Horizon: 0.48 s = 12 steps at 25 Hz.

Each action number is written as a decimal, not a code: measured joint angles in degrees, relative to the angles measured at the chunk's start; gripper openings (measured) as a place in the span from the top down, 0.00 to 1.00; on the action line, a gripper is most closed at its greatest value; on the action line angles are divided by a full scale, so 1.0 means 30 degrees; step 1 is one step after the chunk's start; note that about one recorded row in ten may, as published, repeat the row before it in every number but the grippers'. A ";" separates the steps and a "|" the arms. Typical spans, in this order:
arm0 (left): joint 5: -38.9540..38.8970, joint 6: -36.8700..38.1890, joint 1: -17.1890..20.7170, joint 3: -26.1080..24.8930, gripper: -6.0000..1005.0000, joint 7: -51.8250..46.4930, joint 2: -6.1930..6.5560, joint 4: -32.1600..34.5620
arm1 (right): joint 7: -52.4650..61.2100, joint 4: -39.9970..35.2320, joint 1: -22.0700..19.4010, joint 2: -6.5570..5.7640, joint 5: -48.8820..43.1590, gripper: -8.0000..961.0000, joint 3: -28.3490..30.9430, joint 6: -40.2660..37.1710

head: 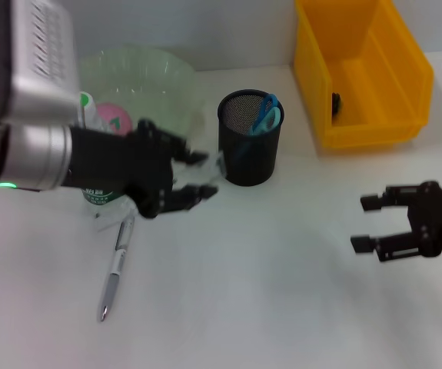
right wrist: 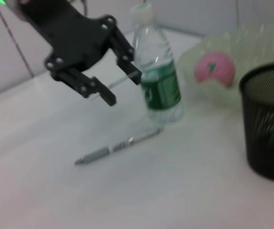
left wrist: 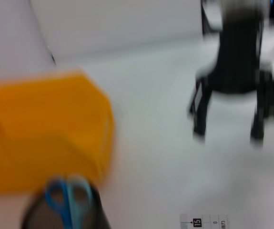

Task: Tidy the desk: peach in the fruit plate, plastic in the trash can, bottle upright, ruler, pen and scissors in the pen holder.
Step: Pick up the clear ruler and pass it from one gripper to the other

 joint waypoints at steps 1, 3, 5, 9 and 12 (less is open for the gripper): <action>-0.2766 -0.0134 0.1521 -0.0044 0.59 -0.0573 0.0014 0.2737 | -0.0517 0.0018 -0.0130 0.0081 0.0335 0.14 0.0260 -0.0005; -0.3734 -0.0186 0.2009 -0.0131 0.59 -0.0748 0.0024 0.3384 | -0.2013 0.0099 -0.0567 0.0336 0.1302 0.14 0.1036 -0.0071; -0.6616 -0.0817 0.3546 -0.0138 0.59 -0.1003 0.0024 0.5117 | -0.3423 0.0267 -0.1135 0.0528 0.2683 0.14 0.1583 -0.0120; -1.0364 -0.2306 0.5543 0.0626 0.58 0.0219 0.0012 0.6173 | -0.6125 0.1892 -0.2541 0.0602 0.6402 0.14 0.1821 -0.0468; -1.2947 -0.3607 0.6749 0.1563 0.58 0.2037 0.0011 0.6404 | -0.8844 0.3938 -0.3469 0.0629 0.8701 0.14 0.1853 -0.1077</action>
